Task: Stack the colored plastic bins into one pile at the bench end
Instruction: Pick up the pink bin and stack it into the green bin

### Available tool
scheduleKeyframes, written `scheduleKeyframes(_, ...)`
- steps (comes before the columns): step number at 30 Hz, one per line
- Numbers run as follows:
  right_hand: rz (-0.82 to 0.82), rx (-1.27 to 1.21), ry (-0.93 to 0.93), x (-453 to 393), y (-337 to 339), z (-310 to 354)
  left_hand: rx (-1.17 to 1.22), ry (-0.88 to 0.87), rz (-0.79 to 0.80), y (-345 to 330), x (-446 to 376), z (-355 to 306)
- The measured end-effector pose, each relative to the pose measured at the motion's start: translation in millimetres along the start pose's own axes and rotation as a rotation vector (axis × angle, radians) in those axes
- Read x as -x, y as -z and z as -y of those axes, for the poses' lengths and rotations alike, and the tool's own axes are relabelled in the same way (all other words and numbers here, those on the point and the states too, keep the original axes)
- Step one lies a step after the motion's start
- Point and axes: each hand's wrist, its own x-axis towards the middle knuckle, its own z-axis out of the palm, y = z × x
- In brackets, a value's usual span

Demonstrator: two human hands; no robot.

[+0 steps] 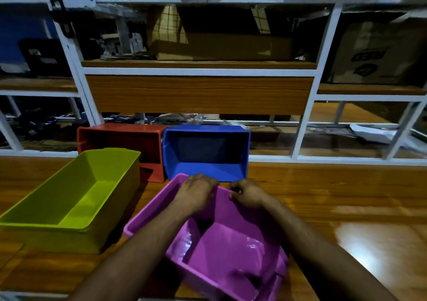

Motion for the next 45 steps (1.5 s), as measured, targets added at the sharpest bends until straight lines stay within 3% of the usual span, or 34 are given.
scheduleKeyframes(6, -0.021, -0.033, -0.196, -0.4, 9.9, -13.9, -0.036, 0.054, -0.175, 4.4, 0.8, 19.5)
scheduleKeyframes(12, -0.098, -0.13, -0.275, 4.3, 8.7, -27.3, -0.064, 0.501, -0.129, 10.3, 26.7, 54.4)
scheduleKeyframes(16, -0.133, -0.196, -0.305, 3.5, 5.9, -27.3, 0.415, 0.771, -0.024, 14.7, 35.3, 63.8)
scheduleKeyframes(20, -0.146, -0.324, -0.331, 3.2, -0.1, -24.0, 0.908, 0.923, -0.045, 7.0, 41.5, 55.1)
scheduleKeyframes(26, -0.24, -0.524, -0.294, 6.5, 24.6, -7.3, 1.346, 0.771, -0.065, 45.7, 45.4, 52.4)
scheduleKeyframes(33, -0.324, -0.692, -0.166, 15.5, 58.0, 17.2, 1.431, 0.54, -0.169, 90.1, 46.7, 58.4)
scheduleKeyframes(39, -0.368, -0.735, -0.164, 50.3, 62.3, 14.0, 1.44, 0.499, 0.025, 93.6, 47.0, 48.3)
scheduleKeyframes(45, -0.501, -0.875, -0.261, 134.8, 68.7, -28.5, 1.512, 0.327, 0.153, 81.4, 17.6, -9.4)
